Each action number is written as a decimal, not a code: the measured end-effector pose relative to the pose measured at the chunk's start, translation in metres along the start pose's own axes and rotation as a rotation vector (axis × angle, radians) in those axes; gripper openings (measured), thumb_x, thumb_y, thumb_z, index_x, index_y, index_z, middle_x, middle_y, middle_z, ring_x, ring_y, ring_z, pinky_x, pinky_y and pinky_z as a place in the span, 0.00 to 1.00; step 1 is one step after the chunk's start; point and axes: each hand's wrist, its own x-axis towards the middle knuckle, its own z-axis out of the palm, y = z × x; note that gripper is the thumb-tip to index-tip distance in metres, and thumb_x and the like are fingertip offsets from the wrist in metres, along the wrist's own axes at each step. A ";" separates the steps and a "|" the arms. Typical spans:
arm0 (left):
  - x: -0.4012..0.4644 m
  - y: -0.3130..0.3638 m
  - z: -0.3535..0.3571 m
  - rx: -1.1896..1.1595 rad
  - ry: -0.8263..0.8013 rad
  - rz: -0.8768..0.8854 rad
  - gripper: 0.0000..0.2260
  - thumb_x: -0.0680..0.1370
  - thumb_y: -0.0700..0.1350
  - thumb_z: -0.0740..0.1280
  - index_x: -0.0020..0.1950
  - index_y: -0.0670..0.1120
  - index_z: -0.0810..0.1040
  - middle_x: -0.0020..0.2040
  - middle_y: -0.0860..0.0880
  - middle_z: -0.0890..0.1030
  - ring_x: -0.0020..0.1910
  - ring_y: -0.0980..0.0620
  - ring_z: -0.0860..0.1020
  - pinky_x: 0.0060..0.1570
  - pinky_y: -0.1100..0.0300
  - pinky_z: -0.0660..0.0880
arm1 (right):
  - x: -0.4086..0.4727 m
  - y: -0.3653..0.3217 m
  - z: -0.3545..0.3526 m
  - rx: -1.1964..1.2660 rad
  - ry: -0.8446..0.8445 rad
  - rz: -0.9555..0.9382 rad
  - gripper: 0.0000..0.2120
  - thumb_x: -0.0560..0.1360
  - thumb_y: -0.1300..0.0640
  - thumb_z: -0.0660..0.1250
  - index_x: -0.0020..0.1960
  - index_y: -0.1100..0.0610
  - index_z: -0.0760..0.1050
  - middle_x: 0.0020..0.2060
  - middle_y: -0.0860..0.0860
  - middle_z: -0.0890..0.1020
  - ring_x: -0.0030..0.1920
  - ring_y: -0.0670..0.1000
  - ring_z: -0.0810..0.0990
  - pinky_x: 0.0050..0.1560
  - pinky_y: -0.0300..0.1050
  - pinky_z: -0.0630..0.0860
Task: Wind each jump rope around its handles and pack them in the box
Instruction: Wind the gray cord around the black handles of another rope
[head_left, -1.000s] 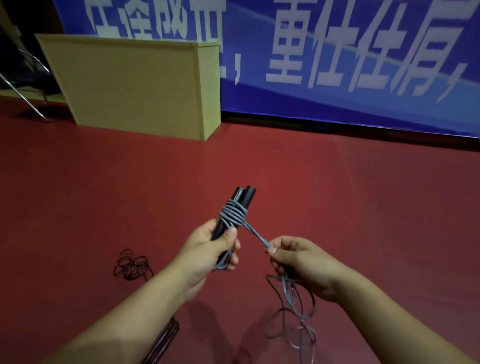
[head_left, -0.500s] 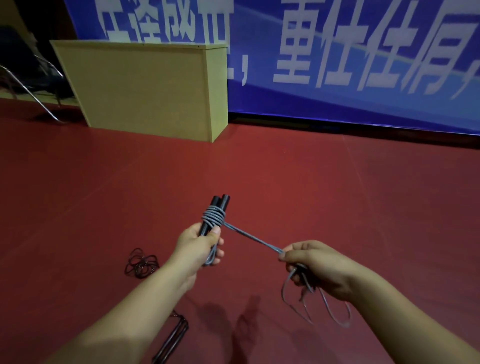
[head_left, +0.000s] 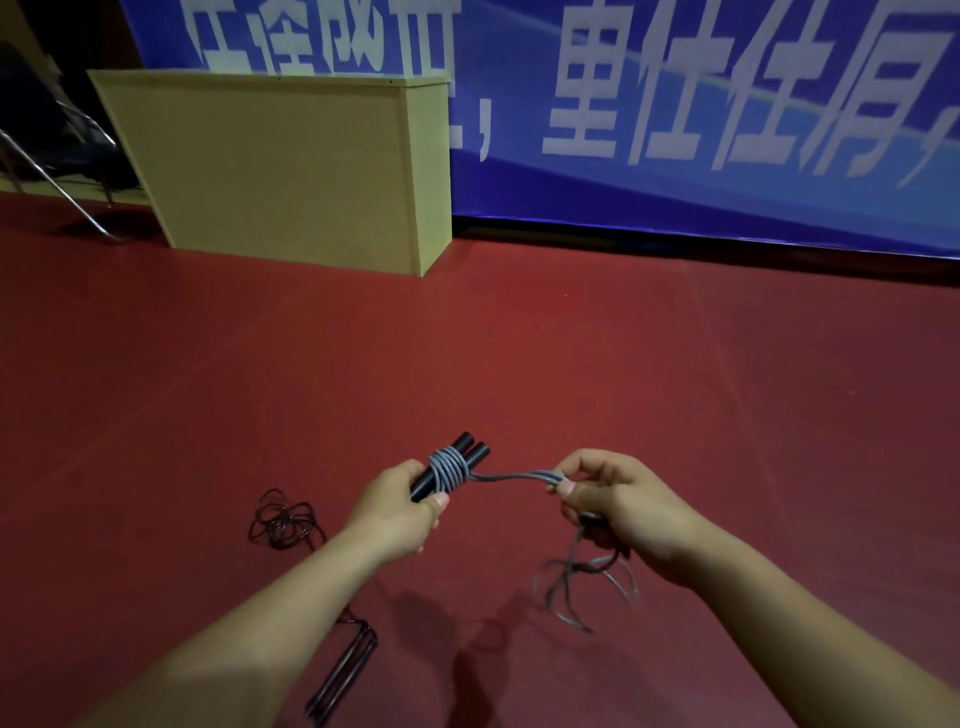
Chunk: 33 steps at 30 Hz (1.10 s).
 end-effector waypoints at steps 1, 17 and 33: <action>0.000 -0.001 0.000 0.118 -0.015 0.026 0.05 0.78 0.46 0.67 0.53 0.52 0.75 0.39 0.50 0.83 0.31 0.51 0.80 0.31 0.60 0.76 | -0.001 0.000 0.000 -0.028 -0.006 -0.011 0.06 0.79 0.68 0.62 0.44 0.62 0.74 0.25 0.52 0.71 0.23 0.46 0.62 0.25 0.37 0.57; -0.041 0.041 0.013 0.529 -0.507 0.421 0.07 0.77 0.49 0.67 0.53 0.50 0.74 0.45 0.52 0.81 0.43 0.51 0.78 0.42 0.58 0.72 | 0.002 0.013 -0.017 -0.747 0.326 -0.416 0.04 0.78 0.54 0.67 0.46 0.49 0.80 0.30 0.46 0.80 0.33 0.44 0.81 0.39 0.45 0.77; -0.052 0.052 -0.001 -0.465 -0.836 0.287 0.17 0.77 0.43 0.64 0.66 0.42 0.72 0.31 0.48 0.70 0.22 0.56 0.62 0.20 0.66 0.58 | 0.006 0.017 -0.016 -0.536 0.267 -0.121 0.14 0.72 0.64 0.71 0.32 0.50 0.78 0.25 0.42 0.77 0.28 0.36 0.70 0.32 0.36 0.69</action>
